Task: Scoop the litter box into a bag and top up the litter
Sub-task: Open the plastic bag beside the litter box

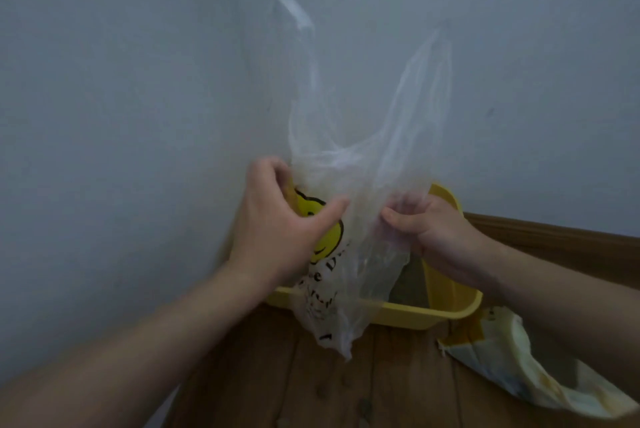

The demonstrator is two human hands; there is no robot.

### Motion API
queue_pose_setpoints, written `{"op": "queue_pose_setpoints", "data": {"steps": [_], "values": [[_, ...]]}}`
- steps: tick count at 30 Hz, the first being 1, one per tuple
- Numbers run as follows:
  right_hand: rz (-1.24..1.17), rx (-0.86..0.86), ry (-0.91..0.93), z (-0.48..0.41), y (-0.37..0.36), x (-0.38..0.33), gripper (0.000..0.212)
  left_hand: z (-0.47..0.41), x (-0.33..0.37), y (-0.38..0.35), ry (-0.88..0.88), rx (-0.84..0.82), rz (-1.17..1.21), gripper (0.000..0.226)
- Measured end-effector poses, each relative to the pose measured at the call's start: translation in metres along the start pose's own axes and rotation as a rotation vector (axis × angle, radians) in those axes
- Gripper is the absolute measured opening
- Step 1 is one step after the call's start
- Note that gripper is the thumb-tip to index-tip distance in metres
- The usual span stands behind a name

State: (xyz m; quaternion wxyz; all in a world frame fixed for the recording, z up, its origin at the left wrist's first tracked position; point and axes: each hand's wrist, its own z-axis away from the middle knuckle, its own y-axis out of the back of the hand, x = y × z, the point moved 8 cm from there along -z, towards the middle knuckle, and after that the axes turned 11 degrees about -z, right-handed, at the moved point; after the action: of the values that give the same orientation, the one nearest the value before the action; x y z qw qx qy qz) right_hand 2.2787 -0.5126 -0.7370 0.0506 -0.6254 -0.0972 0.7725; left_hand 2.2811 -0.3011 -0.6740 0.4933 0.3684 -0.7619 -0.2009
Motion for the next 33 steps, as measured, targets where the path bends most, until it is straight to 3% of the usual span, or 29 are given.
{"op": "queue_pose_setpoints", "data": {"steps": [2,4,6,8,10,15,20,24,28,31,33], "values": [[-0.027,-0.045,-0.012,0.011,-0.002,-0.004,0.043,-0.013,0.04,0.029,-0.314,0.123,0.02,0.072],[-0.061,-0.066,-0.023,0.023,-0.001,-0.004,0.043,-0.024,0.076,0.026,-0.556,-0.054,-0.163,0.076],[-0.112,-0.082,-0.049,0.033,0.006,-0.001,0.045,-0.025,0.089,0.006,-0.628,-0.39,-0.352,0.058],[-0.138,-0.097,-0.073,0.044,0.012,0.002,0.044,-0.015,0.093,-0.007,-0.693,-0.539,-0.409,0.034],[-0.155,-0.106,-0.087,0.056,0.015,0.005,0.041,-0.004,0.101,-0.01,-0.729,-0.584,-0.361,0.029],[0.039,-0.091,-0.089,0.071,0.021,0.006,0.032,0.018,0.128,-0.011,-0.889,-0.557,-0.562,0.024],[0.439,0.052,-0.03,0.081,0.025,-0.025,0.008,0.015,0.102,-0.031,-0.657,-0.625,-0.578,0.02],[0.768,0.149,-0.098,0.091,0.032,-0.044,0.039,0.015,0.07,-0.046,-0.446,-0.644,-0.44,0.014],[0.697,0.027,-0.007,0.102,0.003,-0.075,0.036,0.019,0.056,-0.056,-0.314,-0.692,-0.332,0.008],[0.469,-0.145,0.175,0.106,-0.031,-0.098,0.022,0.019,0.06,-0.055,-0.257,-0.691,-0.288,0.008],[0.379,-0.215,0.256,0.104,-0.046,-0.104,0.026,0.02,0.063,-0.054,-0.24,-0.693,-0.259,0.004]]}}
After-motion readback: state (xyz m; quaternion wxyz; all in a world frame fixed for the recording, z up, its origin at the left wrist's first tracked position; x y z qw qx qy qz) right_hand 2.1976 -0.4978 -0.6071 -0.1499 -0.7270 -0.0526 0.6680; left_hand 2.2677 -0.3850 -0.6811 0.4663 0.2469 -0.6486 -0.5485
